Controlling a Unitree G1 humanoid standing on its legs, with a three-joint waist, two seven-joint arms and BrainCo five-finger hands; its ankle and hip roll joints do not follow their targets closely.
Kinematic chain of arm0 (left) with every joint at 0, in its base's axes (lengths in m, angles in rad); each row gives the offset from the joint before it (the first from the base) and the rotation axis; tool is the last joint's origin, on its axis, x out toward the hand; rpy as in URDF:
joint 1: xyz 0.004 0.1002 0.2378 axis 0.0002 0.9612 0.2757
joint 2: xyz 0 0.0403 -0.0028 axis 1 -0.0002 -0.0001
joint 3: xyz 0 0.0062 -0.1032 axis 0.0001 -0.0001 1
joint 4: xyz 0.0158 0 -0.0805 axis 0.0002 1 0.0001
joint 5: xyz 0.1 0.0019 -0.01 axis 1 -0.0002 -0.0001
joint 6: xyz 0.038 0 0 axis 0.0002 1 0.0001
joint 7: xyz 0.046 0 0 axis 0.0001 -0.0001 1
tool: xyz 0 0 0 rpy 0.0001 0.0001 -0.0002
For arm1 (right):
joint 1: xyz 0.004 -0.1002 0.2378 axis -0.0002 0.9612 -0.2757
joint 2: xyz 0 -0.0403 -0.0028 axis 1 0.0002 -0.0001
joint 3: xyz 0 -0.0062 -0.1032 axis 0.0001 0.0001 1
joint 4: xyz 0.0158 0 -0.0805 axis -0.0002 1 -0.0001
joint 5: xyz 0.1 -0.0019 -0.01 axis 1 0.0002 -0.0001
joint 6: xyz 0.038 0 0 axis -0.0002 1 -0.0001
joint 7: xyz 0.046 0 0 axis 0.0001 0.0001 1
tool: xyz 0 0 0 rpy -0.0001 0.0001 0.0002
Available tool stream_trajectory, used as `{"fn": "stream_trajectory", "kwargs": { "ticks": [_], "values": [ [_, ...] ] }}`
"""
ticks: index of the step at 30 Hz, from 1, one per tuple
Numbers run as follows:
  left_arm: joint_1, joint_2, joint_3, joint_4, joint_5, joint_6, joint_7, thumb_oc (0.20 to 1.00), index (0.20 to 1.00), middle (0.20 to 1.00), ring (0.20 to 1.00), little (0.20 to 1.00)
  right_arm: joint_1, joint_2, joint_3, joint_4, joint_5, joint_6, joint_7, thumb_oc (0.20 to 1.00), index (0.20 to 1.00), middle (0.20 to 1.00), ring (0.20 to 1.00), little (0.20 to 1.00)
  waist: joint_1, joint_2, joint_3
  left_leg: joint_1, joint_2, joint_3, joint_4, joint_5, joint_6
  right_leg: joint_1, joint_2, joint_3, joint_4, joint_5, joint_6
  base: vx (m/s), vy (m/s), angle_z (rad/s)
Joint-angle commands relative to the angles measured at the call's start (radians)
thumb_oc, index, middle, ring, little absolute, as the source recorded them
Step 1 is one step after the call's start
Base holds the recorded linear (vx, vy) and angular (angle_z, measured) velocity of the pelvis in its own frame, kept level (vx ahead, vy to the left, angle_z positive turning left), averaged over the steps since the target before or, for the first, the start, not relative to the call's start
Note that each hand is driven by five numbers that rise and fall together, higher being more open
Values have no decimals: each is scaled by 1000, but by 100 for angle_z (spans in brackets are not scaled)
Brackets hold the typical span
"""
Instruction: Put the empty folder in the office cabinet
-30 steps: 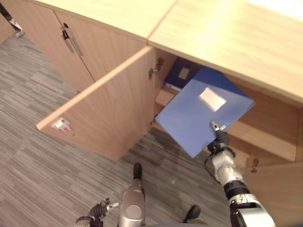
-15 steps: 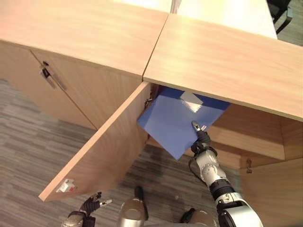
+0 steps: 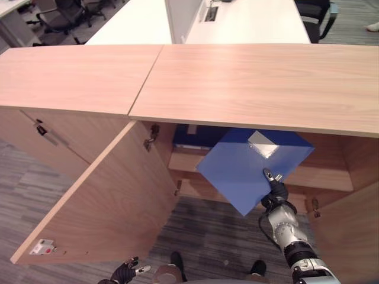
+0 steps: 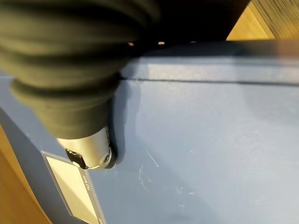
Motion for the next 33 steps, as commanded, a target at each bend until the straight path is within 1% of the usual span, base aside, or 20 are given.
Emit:
{"fn": "stream_trajectory", "kwargs": {
  "ticks": [1,3,6,9,10,12,14,15,16,17,18,20,21,23,25,26,30,31,32,33],
  "values": [
    [9,31,-3,12,33,-11,3,1000,1000,1000,1000,1000,-77,28,-18,-85,-10,-26,48,200,200,200,200,200,45,19,24,4,24,-111,-21,12,-12,99,-58,-8,29,-2,100,54,-214,-31],
    [19,26,-7,18,40,-10,1,1000,1000,1000,1000,1000,-81,26,0,-80,-15,-23,53,200,200,200,200,200,42,28,15,12,55,-99,-34,37,-35,113,-31,-11,-6,-16,99,74,-243,-25],
    [32,12,-8,18,36,-6,-1,1000,1000,1000,1000,1000,-91,22,41,-81,-24,-15,65,200,200,200,200,200,34,44,14,37,119,-67,-40,70,-71,122,25,-4,-43,-42,78,96,-244,-25],
    [34,1,-3,16,23,-6,-3,1000,1000,1000,1000,1000,-106,15,79,-69,-32,-11,79,200,200,200,200,200,31,58,20,52,181,-37,12,81,-99,139,81,0,-74,-71,47,85,-242,-40],
    [27,-1,-5,16,17,-3,-4,1000,1000,1000,1000,1000,-104,8,83,-77,-35,-11,82,200,200,200,200,200,28,63,27,38,200,-37,51,106,-107,146,94,-8,-78,-81,38,44,-235,-40],
    [11,-5,-13,12,13,3,-9,1000,1000,1000,1000,1000,-84,-11,76,-88,-35,-11,84,200,200,200,200,200,17,63,43,-1,222,-32,149,147,-109,170,108,-33,-84,-101,11,49,-224,-24],
    [10,-6,-15,8,17,3,-10,1000,1000,1000,1000,1000,-79,-16,72,-93,-34,-9,84,200,200,200,200,200,12,60,48,-23,220,-40,190,145,-106,178,110,-43,-85,-111,2,83,-136,-1],
    [4,-7,-28,2,27,2,-11,1000,1000,1000,1000,1000,-69,-29,71,-109,-39,-4,82,200,200,200,200,200,15,49,62,-75,160,-78,226,103,-85,188,109,-36,-89,-127,-4,77,-66,6],
    [4,-7,-28,2,27,2,-11,1000,1000,1000,1000,1000,-68,-29,71,-110,-39,-4,82,200,200,200,200,200,13,48,61,-80,159,-81,230,101,-83,188,108,-39,-88,-127,-3,165,-108,2],
    [1,-18,-41,-2,30,3,-16,1000,1000,1000,1000,1000,-61,-41,70,-108,-48,2,81,200,200,200,200,200,28,35,70,-143,72,-135,206,32,-54,193,107,-25,-91,-134,-3,144,-39,-11],
    [0,-21,-48,1,30,3,-19,1000,1000,1000,1000,1000,-62,-44,70,-101,-52,4,80,200,200,200,200,200,37,32,72,-168,36,-159,176,34,-45,193,116,-20,-93,-138,-1,200,-42,-16],
    [-2,-27,-61,5,37,2,-23,1000,1000,1000,1000,1000,-73,-42,72,-88,-49,0,79,200,200,200,200,200,64,25,77,-229,-18,-197,129,71,-39,205,143,0,-97,-151,-1,189,-10,-23],
    [-3,-27,-63,7,40,4,-25,1000,1000,1000,1000,1000,-79,-39,73,-83,-44,0,79,200,200,200,200,200,76,24,79,-254,-30,-214,112,91,-37,207,156,10,-97,-153,-3,192,-14,-27],
    [-1,-21,-58,18,49,8,-27,1000,1000,1000,1000,1000,-78,-35,73,-85,-41,-3,79,200,200,200,200,200,94,23,86,-282,-24,-212,97,128,-36,222,182,19,-94,-176,-10,205,11,-43],
    [5,-12,-50,26,65,10,-28,1000,1000,1000,1000,1000,-75,-26,73,-83,-44,2,85,200,200,200,200,200,95,20,72,-240,-16,-191,61,122,-18,233,199,24,-82,-194,-18,250,81,-68],
    [1,0,-38,40,75,11,-25,1000,1000,1000,1000,1000,-63,-19,71,-92,-47,3,90,200,200,200,200,200,88,-2,73,-224,-27,-183,61,116,-1,241,196,28,-36,-224,-25,200,86,-50],
    [-4,13,-31,37,74,11,-23,1000,1000,1000,1000,1000,-59,-6,69,-98,-42,7,94,200,200,200,200,200,83,-20,71,-221,-36,-172,69,103,20,211,190,43,36,-236,-24,139,96,-1],
    [-15,44,-36,7,75,4,-21,1000,1000,1000,1000,1000,-74,15,71,-83,-46,11,101,200,200,200,200,200,68,-38,85,-176,-44,-141,66,56,50,121,155,55,207,-230,32,182,190,-4],
    [-16,52,-37,-4,74,1,-18,1000,1000,1000,1000,1000,-81,22,72,-74,-47,14,102,200,200,200,200,200,62,-39,91,-162,-46,-130,67,41,61,93,142,62,265,-207,63,172,188,-21],
    [-17,52,-37,-4,73,2,-18,1000,1000,1000,1000,1000,-82,22,71,-74,-47,14,103,200,200,200,200,200,64,-37,89,-166,-44,-128,66,45,62,88,145,64,263,-202,62,46,129,-31]
  ]
}}
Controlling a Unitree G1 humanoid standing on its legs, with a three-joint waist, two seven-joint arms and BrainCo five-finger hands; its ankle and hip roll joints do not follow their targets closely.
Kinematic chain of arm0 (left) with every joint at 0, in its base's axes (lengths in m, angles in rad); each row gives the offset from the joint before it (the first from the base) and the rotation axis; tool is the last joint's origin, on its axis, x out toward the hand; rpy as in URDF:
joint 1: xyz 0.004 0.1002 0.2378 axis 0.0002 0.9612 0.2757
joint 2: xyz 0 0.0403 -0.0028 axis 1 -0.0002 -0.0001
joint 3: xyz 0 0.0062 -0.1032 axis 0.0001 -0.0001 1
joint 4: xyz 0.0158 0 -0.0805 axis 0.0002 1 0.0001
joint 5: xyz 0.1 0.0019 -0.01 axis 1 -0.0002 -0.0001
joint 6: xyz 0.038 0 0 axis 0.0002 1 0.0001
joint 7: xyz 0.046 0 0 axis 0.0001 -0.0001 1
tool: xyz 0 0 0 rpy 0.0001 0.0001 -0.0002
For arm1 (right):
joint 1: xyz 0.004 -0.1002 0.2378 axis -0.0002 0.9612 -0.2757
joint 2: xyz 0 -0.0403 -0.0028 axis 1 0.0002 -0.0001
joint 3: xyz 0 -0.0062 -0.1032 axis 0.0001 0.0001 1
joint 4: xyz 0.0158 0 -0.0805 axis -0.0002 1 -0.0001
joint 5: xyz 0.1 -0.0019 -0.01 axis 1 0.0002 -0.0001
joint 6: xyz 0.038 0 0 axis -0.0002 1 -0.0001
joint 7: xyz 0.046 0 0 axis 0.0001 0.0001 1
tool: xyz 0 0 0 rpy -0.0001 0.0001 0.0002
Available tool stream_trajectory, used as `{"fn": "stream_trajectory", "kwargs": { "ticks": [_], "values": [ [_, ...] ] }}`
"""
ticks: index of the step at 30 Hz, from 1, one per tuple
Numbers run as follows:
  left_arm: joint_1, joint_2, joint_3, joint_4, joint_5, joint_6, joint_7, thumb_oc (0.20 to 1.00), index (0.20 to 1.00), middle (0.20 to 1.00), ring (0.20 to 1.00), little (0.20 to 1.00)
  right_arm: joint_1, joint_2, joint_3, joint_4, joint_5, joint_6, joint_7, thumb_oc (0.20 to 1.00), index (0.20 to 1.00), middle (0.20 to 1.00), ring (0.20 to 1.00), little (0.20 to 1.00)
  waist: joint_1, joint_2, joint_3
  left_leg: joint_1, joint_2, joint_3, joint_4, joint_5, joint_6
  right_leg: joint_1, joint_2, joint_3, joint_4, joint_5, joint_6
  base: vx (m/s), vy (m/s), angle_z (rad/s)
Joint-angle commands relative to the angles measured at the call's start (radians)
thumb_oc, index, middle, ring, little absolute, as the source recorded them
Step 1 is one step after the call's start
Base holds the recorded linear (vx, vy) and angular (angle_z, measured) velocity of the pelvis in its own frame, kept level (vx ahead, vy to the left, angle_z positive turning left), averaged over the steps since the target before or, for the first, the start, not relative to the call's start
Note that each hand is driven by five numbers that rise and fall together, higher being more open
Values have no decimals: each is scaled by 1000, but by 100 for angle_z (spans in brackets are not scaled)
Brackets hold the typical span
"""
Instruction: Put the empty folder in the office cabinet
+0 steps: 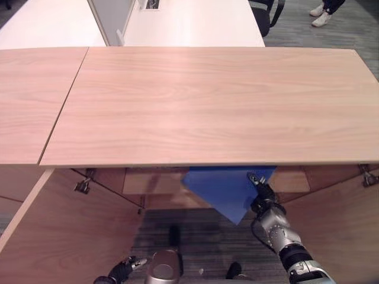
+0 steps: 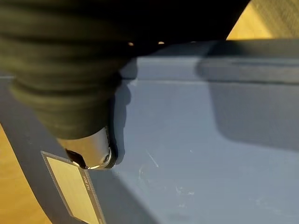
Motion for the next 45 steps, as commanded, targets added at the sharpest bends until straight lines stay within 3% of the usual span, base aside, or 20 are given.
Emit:
{"fn": "stream_trajectory", "kwargs": {
  "ticks": [1,4,6,9,10,11,13,15,17,25,26,30,35,45],
  "values": [
    [30,31,-21,-19,16,-16,6,1000,1000,1000,1000,1000,-57,-20,-14,-66,-4,-40,35,200,200,200,200,200,-14,28,2,-22,39,-4,42,8,-12,-22,57,-24,204,-37,87,4,97,-23],
    [75,-7,-40,-34,14,-48,32,1000,1000,1000,1000,1000,-68,0,-23,-52,5,-42,31,200,200,200,200,200,-2,46,23,-5,48,0,46,-4,6,-57,66,-41,295,7,94,4,29,-26],
    [92,-28,-63,-7,102,-49,55,1000,1000,1000,1000,1000,-73,3,-57,-72,19,-75,12,200,200,200,200,200,25,65,46,12,37,-24,31,-17,25,-87,38,-72,329,45,94,41,-52,-10],
    [97,-28,-89,0,137,-58,58,1000,1000,1000,1000,1000,-59,-7,-81,-93,33,-98,-4,200,200,200,200,200,45,65,38,29,12,-59,-4,-36,10,-59,-69,-109,156,7,76,114,-111,19],
    [95,-29,-97,0,146,-60,58,1000,1000,1000,1000,1000,-55,-14,-89,-103,37,-104,-10,200,200,200,200,200,45,65,31,24,7,-71,-7,-34,4,-59,-79,-95,89,19,66,195,-231,21],
    [87,-17,-101,9,167,-64,55,1000,1000,1000,1000,1000,-45,-36,-118,-110,55,-121,-23,200,200,200,200,200,30,67,28,29,-2,-102,-3,-50,-9,-67,-95,-4,-11,56,71,141,-153,39],
    [75,-3,-96,21,172,-65,42,1000,1000,1000,1000,1000,-40,-39,-123,-120,59,-122,-20,200,200,200,200,200,25,61,20,30,-9,-98,-8,-51,-10,-58,-88,20,-55,62,72,112,-75,62],
    [76,7,-88,41,177,-71,35,1000,1000,1000,1000,1000,-47,-47,-157,-109,70,-131,-32,200,200,200,200,200,29,49,5,32,-21,-90,-7,-52,-14,-25,-98,-10,-90,105,89,112,-74,62],
    [67,10,-90,65,171,-70,29,1000,1000,1000,1000,1000,-66,-55,-177,-110,97,-144,-44,200,200,200,200,200,25,53,-7,34,-21,-97,-18,-46,-21,-15,-92,-14,-108,122,93,92,-81,47],
    [85,19,-125,86,196,-73,10,1000,1000,1000,1000,1000,-149,-105,-262,-69,198,-203,-89,200,200,200,200,200,39,67,-46,63,-8,-118,-55,-32,-46,57,-61,-60,-180,88,87,81,-74,2],
    [46,11,-158,-7,160,-57,23,1000,1000,1000,1000,1000,-177,-84,-246,-59,211,-211,-111,200,200,200,200,200,32,65,-49,70,-3,-120,-62,-30,-52,68,-53,-67,-188,84,86,75,-82,11],
    [59,8,-144,-6,97,-53,33,1000,1000,1000,1000,1000,-262,-116,-247,52,253,-191,-121,200,200,200,200,200,35,69,-65,86,10,-123,-78,-22,-62,86,-32,-68,-203,67,77,66,-64,4],
    [72,0,-164,21,105,-40,33,1000,1000,1000,1000,1000,-344,-184,-268,104,320,-212,-124,200,200,200,200,200,38,71,-75,101,33,-129,-92,-9,-79,103,-2,-71,-220,48,63,34,-64,5],
    [108,6,-225,19,126,-46,30,1000,1000,1000,1000,1000,-525,-284,-304,368,411,-218,-153,200,200,200,200,200,83,79,-96,114,38,-159,-98,-6,-88,129,24,-96,-219,22,52,34,-36,7]
  ]
}}
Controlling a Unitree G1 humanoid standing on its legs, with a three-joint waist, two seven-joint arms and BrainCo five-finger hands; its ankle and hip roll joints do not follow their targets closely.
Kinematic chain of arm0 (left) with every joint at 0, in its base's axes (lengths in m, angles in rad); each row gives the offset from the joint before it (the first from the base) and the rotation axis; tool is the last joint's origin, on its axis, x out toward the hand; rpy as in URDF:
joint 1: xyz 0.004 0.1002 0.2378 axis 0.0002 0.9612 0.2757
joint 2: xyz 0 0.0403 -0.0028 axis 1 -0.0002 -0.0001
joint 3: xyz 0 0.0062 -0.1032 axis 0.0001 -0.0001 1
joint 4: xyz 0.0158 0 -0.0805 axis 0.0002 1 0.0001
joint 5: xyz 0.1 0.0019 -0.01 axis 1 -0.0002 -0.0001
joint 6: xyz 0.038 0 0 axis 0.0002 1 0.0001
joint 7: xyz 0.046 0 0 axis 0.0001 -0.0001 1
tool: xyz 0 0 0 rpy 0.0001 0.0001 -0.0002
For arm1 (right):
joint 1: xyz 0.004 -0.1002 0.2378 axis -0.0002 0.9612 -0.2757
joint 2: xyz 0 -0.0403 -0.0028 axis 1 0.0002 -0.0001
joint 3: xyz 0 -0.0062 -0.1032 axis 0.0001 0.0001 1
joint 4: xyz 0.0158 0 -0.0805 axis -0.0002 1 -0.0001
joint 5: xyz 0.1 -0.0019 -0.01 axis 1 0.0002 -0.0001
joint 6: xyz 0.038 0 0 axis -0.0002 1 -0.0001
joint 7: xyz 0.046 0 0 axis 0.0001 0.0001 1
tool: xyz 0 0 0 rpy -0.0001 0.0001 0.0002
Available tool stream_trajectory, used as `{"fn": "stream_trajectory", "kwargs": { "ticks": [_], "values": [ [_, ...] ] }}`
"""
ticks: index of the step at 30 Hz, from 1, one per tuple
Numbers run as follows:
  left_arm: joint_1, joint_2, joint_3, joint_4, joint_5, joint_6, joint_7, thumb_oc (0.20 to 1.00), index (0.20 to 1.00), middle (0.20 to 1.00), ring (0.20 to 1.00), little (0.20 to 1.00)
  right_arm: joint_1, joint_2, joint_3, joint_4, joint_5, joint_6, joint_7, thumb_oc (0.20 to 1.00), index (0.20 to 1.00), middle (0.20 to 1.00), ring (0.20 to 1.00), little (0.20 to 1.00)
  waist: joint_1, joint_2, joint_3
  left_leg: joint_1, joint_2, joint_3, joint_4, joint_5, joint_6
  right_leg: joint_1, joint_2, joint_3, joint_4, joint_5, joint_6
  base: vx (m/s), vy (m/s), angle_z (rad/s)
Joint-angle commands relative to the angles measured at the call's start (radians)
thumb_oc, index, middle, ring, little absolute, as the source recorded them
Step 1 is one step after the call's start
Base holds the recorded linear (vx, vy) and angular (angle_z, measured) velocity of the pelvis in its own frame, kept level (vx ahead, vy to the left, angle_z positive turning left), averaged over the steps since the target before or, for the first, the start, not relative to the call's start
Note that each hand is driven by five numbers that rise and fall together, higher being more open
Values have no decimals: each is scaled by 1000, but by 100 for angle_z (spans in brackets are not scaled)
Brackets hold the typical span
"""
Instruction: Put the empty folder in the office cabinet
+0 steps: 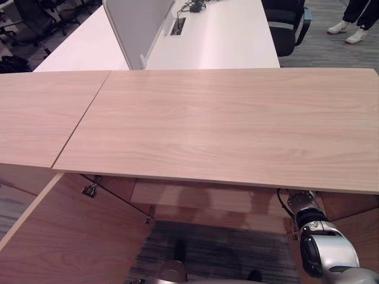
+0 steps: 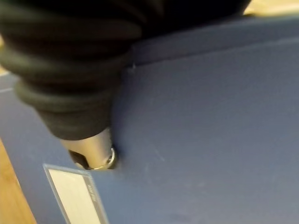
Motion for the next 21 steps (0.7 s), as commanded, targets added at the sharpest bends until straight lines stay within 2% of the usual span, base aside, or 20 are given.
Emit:
{"fn": "stream_trajectory", "kwargs": {
  "ticks": [1,8,12,15,16,21],
  "values": [
    [-16,25,-83,14,1,-20,-11,1000,1000,1000,1000,1000,-205,-124,-55,9,55,-80,4,200,200,200,200,200,70,7,5,38,-2,1,20,-60,-6,57,17,-46,30,-59,40,9,-27,9],
    [-34,51,-143,-52,0,-27,-31,1000,1000,1000,1000,1000,-252,-176,-80,121,102,-60,-5,200,200,200,200,200,120,43,20,-10,-7,-48,39,-54,-11,47,13,-97,47,-71,40,-3,-27,23],
    [-51,63,-188,-66,24,-33,-35,1000,1000,1000,1000,1000,-264,-188,-90,143,116,-59,-13,200,200,200,200,200,138,72,60,-75,-6,-77,99,-70,-19,16,5,-120,82,-100,31,-59,-37,22],
    [-68,76,-218,-73,47,-39,-32,1000,1000,1000,1000,1000,-285,-191,-92,154,132,-61,-15,200,200,200,200,200,142,95,102,-142,-12,-89,169,-85,-23,-39,-6,-126,144,-124,21,-104,-37,22],
    [-86,90,-225,-81,46,-41,-30,1000,1000,1000,1000,1000,-304,-202,-94,164,141,-61,-19,200,200,200,200,200,141,110,129,-189,-11,-97,215,-94,-25,-92,-20,-126,208,-143,14,-125,-29,5],
    [-115,111,-236,-92,43,-46,-26,1000,1000,1000,1000,1000,-341,-217,-84,176,146,-64,-22,200,200,200,200,200,135,132,161,-266,-9,-102,282,-111,-28,-195,-50,-115,329,-185,8,-79,0,7]
  ]
}}
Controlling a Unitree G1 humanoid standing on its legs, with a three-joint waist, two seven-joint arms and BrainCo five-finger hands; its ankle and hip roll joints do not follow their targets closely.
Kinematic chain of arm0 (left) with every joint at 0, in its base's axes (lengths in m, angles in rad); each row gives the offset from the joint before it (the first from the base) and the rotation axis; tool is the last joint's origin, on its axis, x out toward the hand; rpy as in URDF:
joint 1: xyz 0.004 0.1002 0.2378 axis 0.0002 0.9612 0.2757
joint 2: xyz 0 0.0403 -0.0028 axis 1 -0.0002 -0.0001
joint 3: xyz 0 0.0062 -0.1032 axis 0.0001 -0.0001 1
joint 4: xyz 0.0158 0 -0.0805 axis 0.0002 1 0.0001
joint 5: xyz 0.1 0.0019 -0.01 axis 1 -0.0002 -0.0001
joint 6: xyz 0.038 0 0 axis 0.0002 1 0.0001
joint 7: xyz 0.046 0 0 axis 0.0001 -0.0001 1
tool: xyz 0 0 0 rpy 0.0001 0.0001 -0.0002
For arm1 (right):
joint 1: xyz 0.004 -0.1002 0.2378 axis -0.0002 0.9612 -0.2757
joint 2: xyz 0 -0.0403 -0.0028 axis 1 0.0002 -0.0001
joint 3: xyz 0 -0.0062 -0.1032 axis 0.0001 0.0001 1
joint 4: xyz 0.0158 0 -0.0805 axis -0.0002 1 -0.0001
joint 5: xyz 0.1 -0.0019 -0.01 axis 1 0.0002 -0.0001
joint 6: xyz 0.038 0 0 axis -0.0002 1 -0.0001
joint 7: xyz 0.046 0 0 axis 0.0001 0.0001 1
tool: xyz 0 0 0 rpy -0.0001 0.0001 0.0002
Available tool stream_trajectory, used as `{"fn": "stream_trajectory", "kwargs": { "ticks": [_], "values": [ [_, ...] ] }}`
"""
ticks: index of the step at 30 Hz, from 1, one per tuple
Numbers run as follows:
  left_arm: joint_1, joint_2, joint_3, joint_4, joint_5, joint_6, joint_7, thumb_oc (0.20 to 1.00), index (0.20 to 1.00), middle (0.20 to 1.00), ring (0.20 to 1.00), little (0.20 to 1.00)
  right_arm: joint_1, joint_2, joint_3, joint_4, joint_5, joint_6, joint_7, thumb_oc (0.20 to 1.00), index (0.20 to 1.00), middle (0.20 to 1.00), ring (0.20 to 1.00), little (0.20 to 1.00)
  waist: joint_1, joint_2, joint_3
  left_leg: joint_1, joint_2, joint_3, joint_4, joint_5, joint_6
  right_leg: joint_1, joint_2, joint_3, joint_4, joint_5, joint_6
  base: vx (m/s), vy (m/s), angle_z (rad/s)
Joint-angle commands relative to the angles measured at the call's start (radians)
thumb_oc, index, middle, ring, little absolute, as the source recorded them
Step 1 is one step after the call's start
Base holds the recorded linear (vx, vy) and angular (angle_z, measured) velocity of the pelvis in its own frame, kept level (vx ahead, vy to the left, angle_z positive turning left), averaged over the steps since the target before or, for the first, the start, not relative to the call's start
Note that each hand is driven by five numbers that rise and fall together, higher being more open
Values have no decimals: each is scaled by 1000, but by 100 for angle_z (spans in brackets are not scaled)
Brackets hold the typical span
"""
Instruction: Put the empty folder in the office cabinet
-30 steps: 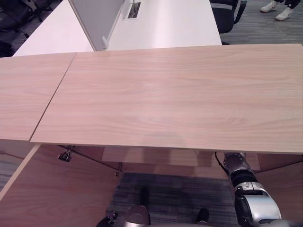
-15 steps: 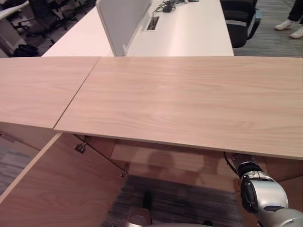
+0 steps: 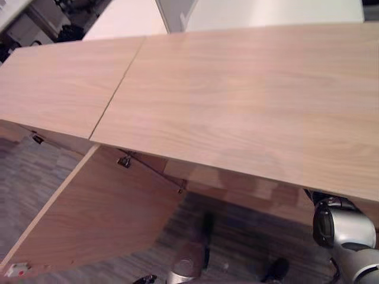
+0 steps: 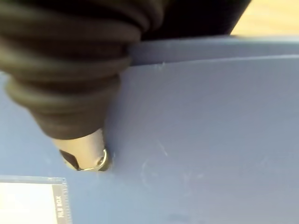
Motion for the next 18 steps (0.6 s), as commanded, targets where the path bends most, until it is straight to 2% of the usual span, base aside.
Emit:
{"fn": "stream_trajectory", "kwargs": {
  "ticks": [1,5,7,10,18],
  "values": [
    [-60,71,-46,-14,32,-23,-4,1000,1000,1000,1000,1000,-108,-63,7,20,6,37,-47,200,200,200,200,200,35,-44,68,-40,-1,35,203,-165,-17,-69,-53,2,252,-161,16,-43,-18,7],
    [-67,96,-57,-22,36,-29,3,1000,1000,1000,1000,1000,-159,-88,19,39,23,37,-47,200,200,200,200,200,37,-25,96,-131,-1,38,283,-191,-14,-172,-79,7,365,-198,17,-42,-29,16],
    [-75,101,-58,-19,29,-28,6,1000,1000,1000,1000,1000,-170,-91,23,43,31,37,-45,200,200,200,200,200,32,-24,101,-166,-1,26,330,-229,-19,-209,-89,31,414,-245,21,76,-78,15],
    [-80,111,-68,-14,39,-37,19,1000,1000,1000,1000,1000,-202,-106,28,59,43,34,-50,200,200,200,200,200,31,-19,116,-231,4,20,410,-266,-18,-280,-110,41,502,-279,18,11,-26,11],
    [-114,108,-71,0,9,-34,34,1000,1000,1000,1000,1000,-241,-106,34,87,67,24,-55,200,200,200,200,200,24,-12,132,-349,6,4,500,-304,-10,-411,-131,58,609,-322,18,-2,-16,-2]
  ]
}}
